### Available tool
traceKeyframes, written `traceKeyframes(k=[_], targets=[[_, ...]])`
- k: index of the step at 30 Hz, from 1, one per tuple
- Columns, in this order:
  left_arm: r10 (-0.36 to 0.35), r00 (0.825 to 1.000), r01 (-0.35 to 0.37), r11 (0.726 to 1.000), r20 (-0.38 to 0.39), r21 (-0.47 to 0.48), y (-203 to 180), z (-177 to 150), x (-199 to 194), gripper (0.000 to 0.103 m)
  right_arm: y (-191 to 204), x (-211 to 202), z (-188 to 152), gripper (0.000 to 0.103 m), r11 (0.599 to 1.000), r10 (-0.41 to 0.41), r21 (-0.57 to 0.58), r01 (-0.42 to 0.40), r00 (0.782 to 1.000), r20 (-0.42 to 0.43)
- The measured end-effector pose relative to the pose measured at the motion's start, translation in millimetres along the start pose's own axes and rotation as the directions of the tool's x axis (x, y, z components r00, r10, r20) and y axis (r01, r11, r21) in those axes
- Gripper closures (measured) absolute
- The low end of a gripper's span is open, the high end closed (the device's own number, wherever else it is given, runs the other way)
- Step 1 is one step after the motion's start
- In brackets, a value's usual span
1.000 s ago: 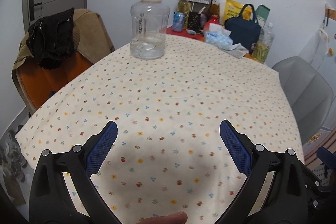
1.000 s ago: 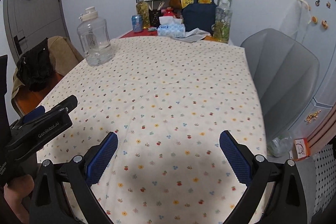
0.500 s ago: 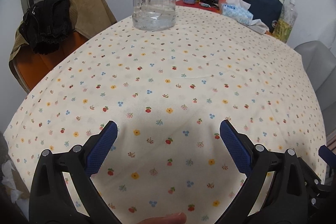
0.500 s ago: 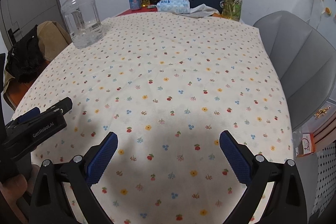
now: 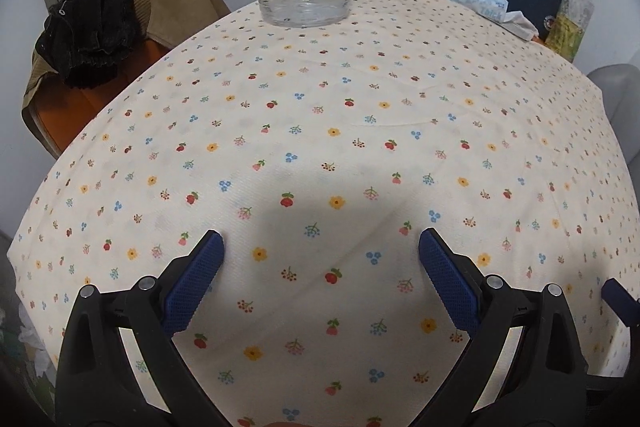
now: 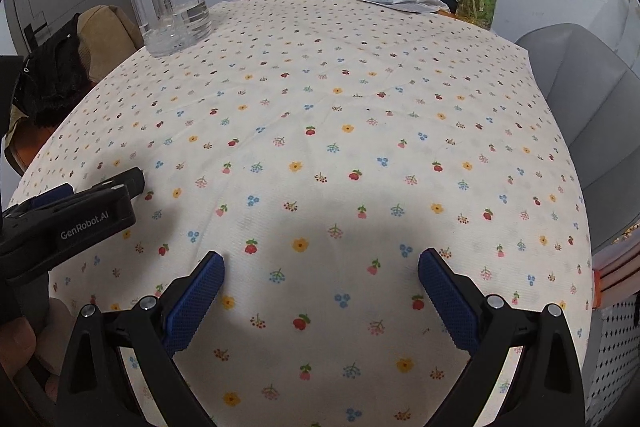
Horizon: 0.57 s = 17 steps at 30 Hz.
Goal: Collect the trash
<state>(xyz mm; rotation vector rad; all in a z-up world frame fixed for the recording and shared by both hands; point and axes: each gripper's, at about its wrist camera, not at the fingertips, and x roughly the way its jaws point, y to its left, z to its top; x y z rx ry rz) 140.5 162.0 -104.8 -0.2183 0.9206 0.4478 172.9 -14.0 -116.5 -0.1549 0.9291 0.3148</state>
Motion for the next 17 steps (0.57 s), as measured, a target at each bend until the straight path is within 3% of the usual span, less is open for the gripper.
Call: traceKeyframes(k=[17], targets=[[-0.002,1.000,0.002,1.000,0.000,-0.003,0.9,-0.2,0.5,0.006,-0.7,3.8,3.5,0.007,1.000,-0.001,-0.018,0.001,1.000,0.006]])
